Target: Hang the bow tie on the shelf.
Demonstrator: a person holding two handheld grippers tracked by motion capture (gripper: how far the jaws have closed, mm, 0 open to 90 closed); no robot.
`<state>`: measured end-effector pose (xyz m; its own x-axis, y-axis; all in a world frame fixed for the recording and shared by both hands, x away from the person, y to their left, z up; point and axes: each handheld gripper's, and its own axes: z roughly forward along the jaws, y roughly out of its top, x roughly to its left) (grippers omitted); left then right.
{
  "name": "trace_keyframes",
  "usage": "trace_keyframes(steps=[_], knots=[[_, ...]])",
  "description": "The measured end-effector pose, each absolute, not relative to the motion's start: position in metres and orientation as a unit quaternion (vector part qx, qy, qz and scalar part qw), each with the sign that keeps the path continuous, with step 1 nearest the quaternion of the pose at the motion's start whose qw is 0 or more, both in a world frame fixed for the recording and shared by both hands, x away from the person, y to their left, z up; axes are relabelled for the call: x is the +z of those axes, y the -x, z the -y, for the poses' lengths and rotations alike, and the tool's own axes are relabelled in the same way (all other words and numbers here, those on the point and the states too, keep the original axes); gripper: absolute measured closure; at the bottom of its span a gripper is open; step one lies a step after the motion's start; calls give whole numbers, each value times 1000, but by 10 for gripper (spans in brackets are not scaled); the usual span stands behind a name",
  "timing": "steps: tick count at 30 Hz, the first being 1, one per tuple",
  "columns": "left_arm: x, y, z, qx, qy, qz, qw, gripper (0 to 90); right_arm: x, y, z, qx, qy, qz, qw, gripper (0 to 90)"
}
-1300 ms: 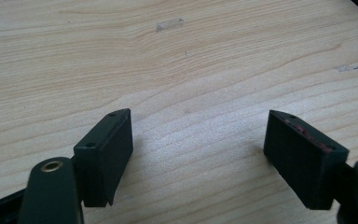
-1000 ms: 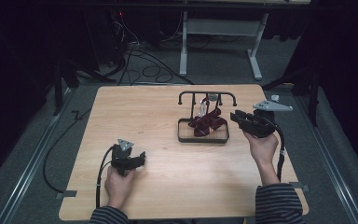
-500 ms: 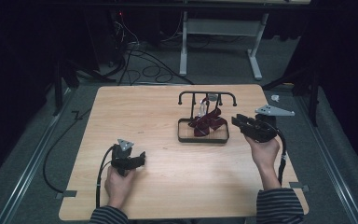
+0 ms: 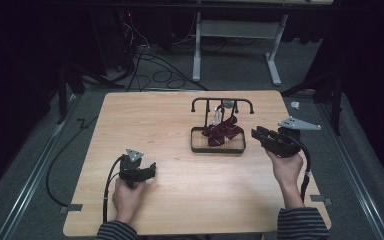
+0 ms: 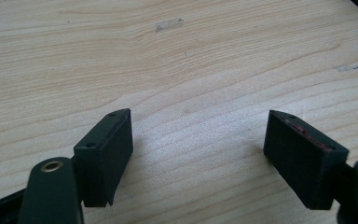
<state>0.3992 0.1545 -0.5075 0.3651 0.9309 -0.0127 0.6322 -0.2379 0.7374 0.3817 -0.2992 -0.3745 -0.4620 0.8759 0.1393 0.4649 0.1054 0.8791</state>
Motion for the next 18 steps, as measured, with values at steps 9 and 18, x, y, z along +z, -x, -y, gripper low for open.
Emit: trace_keyframes(steps=[9, 18], knots=[[-507, -399, -155, 222, -755, -518, 336, 243, -382, -376, 301, 476, -473, -710, 212, 703], [-507, -399, -155, 222, -755, -518, 336, 242, -386, -369, 308, 478, -480, -705, 211, 701]])
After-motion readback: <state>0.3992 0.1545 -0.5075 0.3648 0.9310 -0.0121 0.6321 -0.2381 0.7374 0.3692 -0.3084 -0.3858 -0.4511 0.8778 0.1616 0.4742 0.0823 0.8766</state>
